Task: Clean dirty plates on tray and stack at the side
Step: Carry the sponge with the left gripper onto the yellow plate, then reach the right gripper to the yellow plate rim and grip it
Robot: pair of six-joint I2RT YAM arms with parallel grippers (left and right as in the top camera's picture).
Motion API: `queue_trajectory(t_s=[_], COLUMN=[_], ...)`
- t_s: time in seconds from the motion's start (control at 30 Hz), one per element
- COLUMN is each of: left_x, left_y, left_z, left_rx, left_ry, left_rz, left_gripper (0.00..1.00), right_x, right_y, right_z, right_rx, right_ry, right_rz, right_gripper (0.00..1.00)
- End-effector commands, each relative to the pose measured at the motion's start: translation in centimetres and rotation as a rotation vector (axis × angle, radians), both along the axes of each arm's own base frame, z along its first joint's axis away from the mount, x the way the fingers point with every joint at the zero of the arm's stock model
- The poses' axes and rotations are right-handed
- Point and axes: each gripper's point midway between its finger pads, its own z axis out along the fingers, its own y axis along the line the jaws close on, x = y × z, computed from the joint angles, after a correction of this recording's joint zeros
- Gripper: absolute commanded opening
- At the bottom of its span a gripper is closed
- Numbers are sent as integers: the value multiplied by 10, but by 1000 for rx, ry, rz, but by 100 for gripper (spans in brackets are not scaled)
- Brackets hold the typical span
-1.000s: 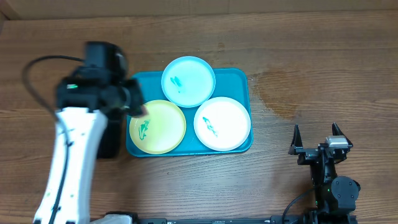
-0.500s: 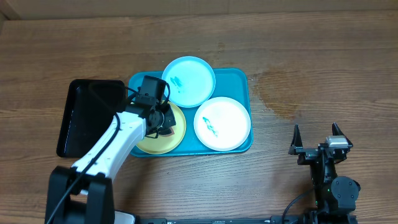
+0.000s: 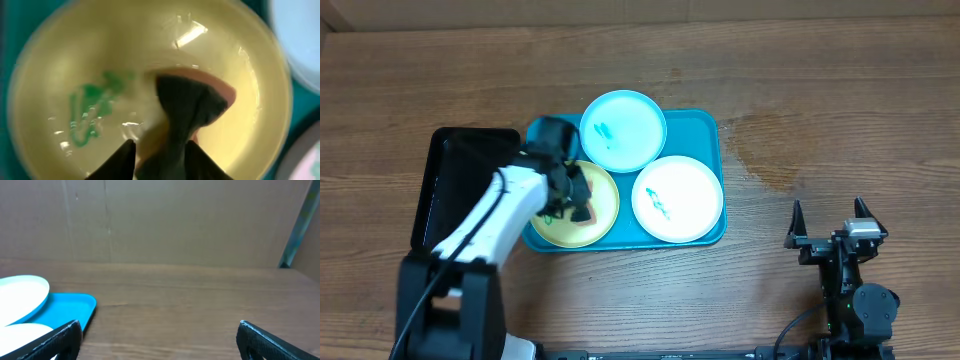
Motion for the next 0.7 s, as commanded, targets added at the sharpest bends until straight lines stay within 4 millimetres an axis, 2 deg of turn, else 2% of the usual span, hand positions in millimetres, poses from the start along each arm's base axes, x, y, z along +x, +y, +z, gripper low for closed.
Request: queue_trajectory(t_s=[0.0,0.1,0.13,0.17,0.2,0.23,0.33,0.37,0.4,0.47,0.53,0.6,0.67], left_x=[34,39,39,38,36,34,28,27,26,26,26,27,27], left_y=[15,26,28,30,30,31,31,31,31,31,31,31,31], left_z=[77,114,122,129,133,136,134,133,131,128,127,125,124], left_rx=[-12,-20,-23,-25,-25,-23,-20,-18,-18,-17,-16,-16,-16], left_ry=[-213,-299,-320,-339,-350,-352,-332,-323,-315,-307,-301,-297,-292], left_rz=[51,83,89,93,95,96,92,92,92,92,92,92,92], left_gripper=[38,43,47,56,70,78,91,98,100,100,100,100,100], right_x=[0,0,0,0,0,0,0,0,-1,-10,-25,-51,-75], right_y=[-2,-9,-9,-9,-8,-8,-4,7,19,46,66,71,70], right_z=[7,-7,-6,-6,-6,-6,-2,7,14,40,74,124,166], right_rx=[-14,-28,-27,-27,-27,-27,-18,-16,-7,5,-11,-29,-57], right_ry=[-40,18,12,14,15,15,-4,-40,-69,-172,-317,-540,-700], right_rz=[-14,-53,-50,-50,-47,-47,-22,40,109,274,398,440,430], right_gripper=[100,100,100,100,100,100,100,100,100,100,100,100,100])
